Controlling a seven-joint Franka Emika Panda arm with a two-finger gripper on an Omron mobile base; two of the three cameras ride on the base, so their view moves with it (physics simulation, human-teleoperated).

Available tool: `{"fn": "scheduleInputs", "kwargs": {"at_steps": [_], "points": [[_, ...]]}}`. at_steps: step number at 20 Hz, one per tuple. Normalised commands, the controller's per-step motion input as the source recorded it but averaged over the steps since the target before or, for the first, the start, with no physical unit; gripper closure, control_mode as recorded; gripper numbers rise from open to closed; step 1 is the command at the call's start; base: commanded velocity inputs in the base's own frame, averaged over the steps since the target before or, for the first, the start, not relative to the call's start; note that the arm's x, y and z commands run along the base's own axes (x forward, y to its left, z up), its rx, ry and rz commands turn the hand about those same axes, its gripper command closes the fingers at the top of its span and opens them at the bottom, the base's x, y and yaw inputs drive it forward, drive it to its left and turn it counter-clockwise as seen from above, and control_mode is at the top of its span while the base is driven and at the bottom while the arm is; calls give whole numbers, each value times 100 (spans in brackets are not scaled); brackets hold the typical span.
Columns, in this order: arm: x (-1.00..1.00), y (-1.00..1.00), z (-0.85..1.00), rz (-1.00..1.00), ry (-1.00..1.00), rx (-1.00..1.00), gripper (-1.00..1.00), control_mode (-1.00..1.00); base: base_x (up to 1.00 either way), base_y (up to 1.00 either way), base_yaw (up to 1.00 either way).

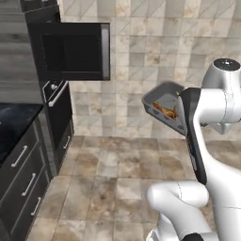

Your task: Place the tupperware containing the chicken drumstick and onion meal in the microwave. Close the microwave door and press the start button to reheat the meal.

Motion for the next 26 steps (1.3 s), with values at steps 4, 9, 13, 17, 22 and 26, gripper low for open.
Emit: {"fn": "scheduleInputs", "kwargs": {"at_steps": [4, 9, 13, 17, 22, 26], "points": [[0, 0, 0, 0, 0, 0, 100, 100, 100, -45, 23], [0, 0, 0, 0, 0, 0, 100, 100, 100, -47, 23], [0, 0, 0, 0, 0, 0, 100, 100, 100, -46, 26], [0, 0, 0, 0, 0, 0, 100, 100, 84, -46, 27], [0, 0, 0, 0, 0, 0, 100, 100, 42, -50, 30], [0, 0, 0, 0, 0, 0, 100, 100, 21, -51, 34]]}}
